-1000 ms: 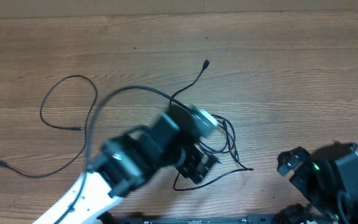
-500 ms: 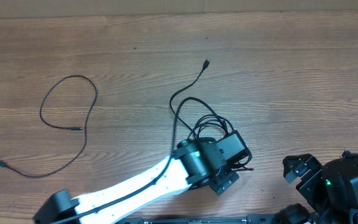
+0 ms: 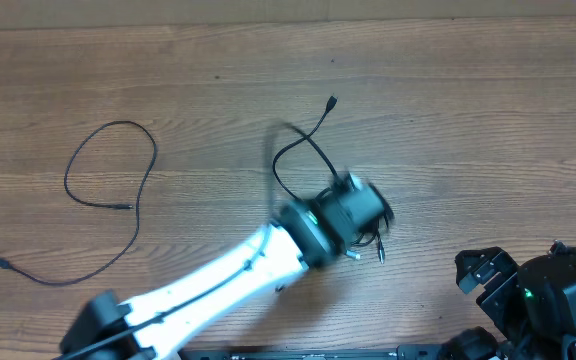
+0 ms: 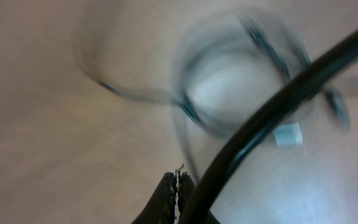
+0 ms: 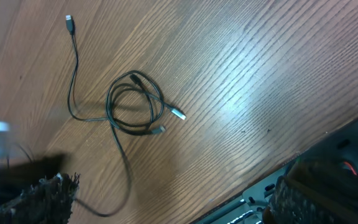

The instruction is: Untangle cables

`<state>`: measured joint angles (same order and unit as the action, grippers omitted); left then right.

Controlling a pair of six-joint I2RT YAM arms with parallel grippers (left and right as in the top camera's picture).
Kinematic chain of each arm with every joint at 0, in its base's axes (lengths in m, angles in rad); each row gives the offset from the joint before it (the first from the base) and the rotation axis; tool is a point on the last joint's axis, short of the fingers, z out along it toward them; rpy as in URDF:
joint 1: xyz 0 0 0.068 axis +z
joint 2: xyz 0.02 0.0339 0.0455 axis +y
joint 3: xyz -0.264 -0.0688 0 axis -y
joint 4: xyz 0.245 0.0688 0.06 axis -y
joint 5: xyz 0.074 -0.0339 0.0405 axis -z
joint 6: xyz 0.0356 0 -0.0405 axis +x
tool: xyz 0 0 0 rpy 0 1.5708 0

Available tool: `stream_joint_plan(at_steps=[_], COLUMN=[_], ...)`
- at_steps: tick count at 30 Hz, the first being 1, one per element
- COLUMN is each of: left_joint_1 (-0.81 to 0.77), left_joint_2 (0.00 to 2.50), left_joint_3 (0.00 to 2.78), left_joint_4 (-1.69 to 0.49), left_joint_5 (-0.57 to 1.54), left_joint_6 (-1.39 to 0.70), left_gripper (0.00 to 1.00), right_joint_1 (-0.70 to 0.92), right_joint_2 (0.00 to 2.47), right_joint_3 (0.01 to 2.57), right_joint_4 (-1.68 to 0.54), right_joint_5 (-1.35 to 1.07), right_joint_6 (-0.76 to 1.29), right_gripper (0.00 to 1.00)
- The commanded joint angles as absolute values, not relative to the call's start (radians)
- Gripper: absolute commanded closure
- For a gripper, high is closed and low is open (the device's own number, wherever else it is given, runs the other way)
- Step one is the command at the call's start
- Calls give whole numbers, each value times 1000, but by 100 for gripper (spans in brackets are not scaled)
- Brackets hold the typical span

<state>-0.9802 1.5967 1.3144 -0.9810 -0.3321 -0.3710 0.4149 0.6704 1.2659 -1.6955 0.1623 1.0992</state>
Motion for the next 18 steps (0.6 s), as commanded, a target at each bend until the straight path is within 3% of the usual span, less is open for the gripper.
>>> stream_joint_plan(at_steps=[1, 7, 13, 18], left_joint_1=[-761, -393, -46, 39], left_joint_2=[1460, 1439, 1439, 1451], left_joint_3=[1596, 1986, 2171, 2173], left_joint_4=[-965, -961, -967, -977], left_joint_5=[-524, -212, 284, 682], left_joint_6=[-431, -434, -435, -368], left_gripper=[96, 96, 96, 96], right_joint_1=[420, 420, 420, 420], right_joint_2=[661, 661, 661, 661], right_joint_3=[1262, 1262, 1262, 1262], right_joint_4=[-1694, -1694, -1681, -1644], right_joint_5=[174, 171, 172, 172], right_joint_6=[1103, 1103, 1103, 1103], right_gripper=[0, 0, 0, 0])
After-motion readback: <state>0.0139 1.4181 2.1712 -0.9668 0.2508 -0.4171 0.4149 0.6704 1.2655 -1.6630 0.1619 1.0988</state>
